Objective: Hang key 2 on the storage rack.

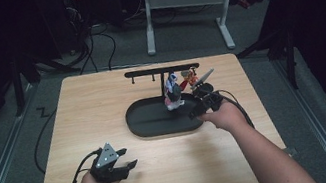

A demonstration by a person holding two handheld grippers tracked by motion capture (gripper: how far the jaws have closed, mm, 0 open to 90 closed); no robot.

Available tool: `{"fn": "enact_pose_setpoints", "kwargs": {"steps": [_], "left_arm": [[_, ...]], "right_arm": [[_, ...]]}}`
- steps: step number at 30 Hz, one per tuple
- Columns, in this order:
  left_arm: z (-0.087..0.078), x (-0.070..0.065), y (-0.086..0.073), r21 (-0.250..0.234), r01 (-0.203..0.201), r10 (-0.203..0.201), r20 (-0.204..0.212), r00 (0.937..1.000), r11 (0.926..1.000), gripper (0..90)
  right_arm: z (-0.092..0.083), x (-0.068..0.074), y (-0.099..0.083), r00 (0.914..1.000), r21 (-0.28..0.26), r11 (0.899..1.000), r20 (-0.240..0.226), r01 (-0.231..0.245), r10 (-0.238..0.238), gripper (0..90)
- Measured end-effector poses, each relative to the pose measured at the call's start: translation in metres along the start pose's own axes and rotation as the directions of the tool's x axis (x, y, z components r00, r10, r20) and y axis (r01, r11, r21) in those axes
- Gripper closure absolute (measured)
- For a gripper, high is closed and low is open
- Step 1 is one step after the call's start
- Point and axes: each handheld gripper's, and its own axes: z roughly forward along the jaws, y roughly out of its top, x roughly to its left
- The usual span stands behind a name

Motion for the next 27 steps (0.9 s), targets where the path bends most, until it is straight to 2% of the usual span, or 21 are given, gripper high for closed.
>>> {"fn": "enact_pose_setpoints", "kwargs": {"steps": [3, 7, 8, 10, 12, 14, 15, 16, 18, 22, 23, 24, 25, 26, 27], "left_arm": [[0.001, 0.0, 0.0, 0.002, -0.003, 0.003, 0.002, 1.0, 1.0, 41.5], [0.002, 0.0, 0.0, 0.009, -0.004, 0.004, 0.005, 1.0, 1.0, 41.5], [0.003, -0.001, 0.0, 0.009, -0.004, 0.004, 0.005, 1.0, 1.0, 41.5], [0.003, -0.001, 0.0, 0.013, -0.005, 0.005, 0.008, 1.0, 0.9999, 41.4], [0.004, -0.001, 0.0, 0.016, -0.006, 0.006, 0.006, 1.0, 0.9999, 41.4], [0.005, -0.002, -0.001, 0.017, -0.007, 0.007, 0.008, 0.9999, 0.9998, 41.3], [0.005, -0.002, -0.001, 0.017, -0.007, 0.007, 0.008, 0.9999, 0.9998, 41.3], [0.005, -0.002, -0.001, 0.018, -0.007, 0.007, 0.01, 0.9999, 0.9998, 41.3], [0.005, -0.003, -0.001, 0.02, -0.008, 0.008, 0.012, 0.9999, 0.9998, 41.2], [0.005, -0.003, -0.002, 0.014, 0.001, -0.001, 0.018, 0.9998, 0.9999, 40.7], [0.005, -0.003, -0.002, 0.014, 0.006, -0.006, 0.021, 0.9998, 0.9999, 40.5], [0.005, -0.003, -0.003, 0.011, 0.011, -0.011, 0.022, 0.9997, 0.9999, 40.3], [0.005, -0.003, -0.003, 0.01, 0.015, -0.016, 0.022, 0.9996, 0.9998, 39.8], [0.005, -0.004, -0.003, 0.006, 0.022, -0.022, 0.023, 0.9995, 0.9997, 39.5], [0.006, -0.004, -0.003, 0.002, 0.027, -0.027, 0.026, 0.9993, 0.9996, 39.0]], "right_arm": [[0.007, -0.001, -0.016, 0.9997, -0.049, 0.999, 0.009, 0.022, -0.022, 36.0], [0.015, 0.002, -0.041, 0.9998, -0.167, 0.986, 0.001, 0.02, -0.02, 36.3], [0.018, 0.003, -0.049, 0.9996, -0.201, 0.979, -0.008, 0.026, -0.028, 36.3], [0.022, 0.007, -0.062, 0.9991, -0.263, 0.964, 0.006, 0.042, -0.042, 36.8], [0.025, 0.01, -0.074, 0.9986, -0.308, 0.95, 0.016, 0.054, -0.051, 36.8], [0.028, 0.015, -0.086, 0.9962, -0.347, 0.934, 0.038, 0.087, -0.078, 36.9], [0.028, 0.015, -0.086, 0.9962, -0.347, 0.934, 0.038, 0.087, -0.078, 36.9], [0.03, 0.018, -0.097, 0.9935, -0.371, 0.922, 0.053, 0.113, -0.101, 36.8], [0.032, 0.021, -0.11, 0.9895, -0.404, 0.903, 0.07, 0.144, -0.126, 36.3], [0.035, 0.019, -0.137, 0.9879, -0.479, 0.864, 0.089, 0.154, -0.127, 34.4], [0.034, 0.019, -0.148, 0.9874, -0.509, 0.846, 0.103, 0.156, -0.12, 34.2], [0.032, 0.018, -0.16, 0.9867, -0.552, 0.818, 0.118, 0.159, -0.111, 34.4], [0.031, 0.017, -0.173, 0.9858, -0.6, 0.783, 0.131, 0.163, -0.106, 37.9], [0.029, 0.016, -0.18, 0.9849, -0.623, 0.764, 0.141, 0.167, -0.1, 37.0], [0.019, 0.013, -0.184, 0.9905, -0.64, 0.757, 0.118, 0.131, -0.071, 32.6]]}}
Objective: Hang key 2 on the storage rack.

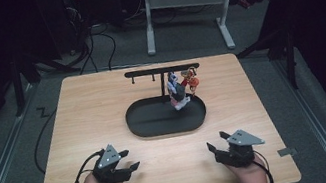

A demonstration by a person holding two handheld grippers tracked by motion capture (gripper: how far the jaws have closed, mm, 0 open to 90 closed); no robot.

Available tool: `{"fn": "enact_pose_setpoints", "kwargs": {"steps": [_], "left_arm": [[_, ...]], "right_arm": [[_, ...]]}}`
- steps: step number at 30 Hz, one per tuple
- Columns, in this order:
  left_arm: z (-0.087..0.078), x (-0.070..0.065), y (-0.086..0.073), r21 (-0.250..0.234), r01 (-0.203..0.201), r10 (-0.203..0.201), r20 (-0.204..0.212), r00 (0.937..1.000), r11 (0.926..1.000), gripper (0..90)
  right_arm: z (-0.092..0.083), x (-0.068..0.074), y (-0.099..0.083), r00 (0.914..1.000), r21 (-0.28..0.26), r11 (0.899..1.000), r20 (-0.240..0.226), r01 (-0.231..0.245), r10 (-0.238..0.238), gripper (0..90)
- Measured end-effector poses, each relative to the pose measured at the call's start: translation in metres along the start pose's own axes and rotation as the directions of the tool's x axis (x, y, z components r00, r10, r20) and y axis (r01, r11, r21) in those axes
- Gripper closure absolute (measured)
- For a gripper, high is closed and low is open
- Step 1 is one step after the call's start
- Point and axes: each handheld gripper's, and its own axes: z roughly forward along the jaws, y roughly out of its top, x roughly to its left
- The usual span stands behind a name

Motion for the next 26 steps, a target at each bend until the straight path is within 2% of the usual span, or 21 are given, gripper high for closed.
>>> {"fn": "enact_pose_setpoints", "kwargs": {"steps": [2, 4, 6, 10, 24, 26], "left_arm": [[0.001, 0.0, 0.0, -0.004, 0.005, -0.005, 0.003, 1.0, 1.0, 38.1], [0.001, -0.001, 0.001, -0.005, 0.006, -0.006, 0.003, 1.0, 1.0, 37.6], [0.001, -0.002, 0.002, -0.013, 0.011, -0.011, 0.001, 0.9999, 0.9999, 37.1], [0.001, -0.002, 0.001, -0.012, 0.005, -0.005, 0.002, 1.0, 0.9999, 36.8], [-0.002, 0.002, 0.001, -0.028, 0.017, -0.017, -0.003, 0.9998, 0.9995, 35.9], [-0.002, 0.002, 0.002, -0.036, 0.04, -0.041, -0.005, 0.9992, 0.9985, 34.0]], "right_arm": [[-0.009, -0.006, -0.002, 0.9994, -0.054, 0.998, 0.013, -0.032, 0.032, 31.7], [-0.006, -0.01, -0.008, 0.9984, -0.026, 0.999, 0.03, -0.046, 0.047, 29.9], [-0.001, -0.012, -0.009, 0.9983, -0.008, 0.998, 0.011, -0.058, 0.058, 29.1], [0.004, -0.008, -0.009, 0.9995, 0.007, 0.999, 0.004, -0.031, 0.031, 28.9], [0.01, -0.009, -0.012, 0.9988, 0.024, 0.999, 0.003, -0.049, 0.049, 28.4], [0.009, -0.009, -0.011, 0.9982, 0.016, 0.998, -0.001, -0.059, 0.059, 26.1]]}}
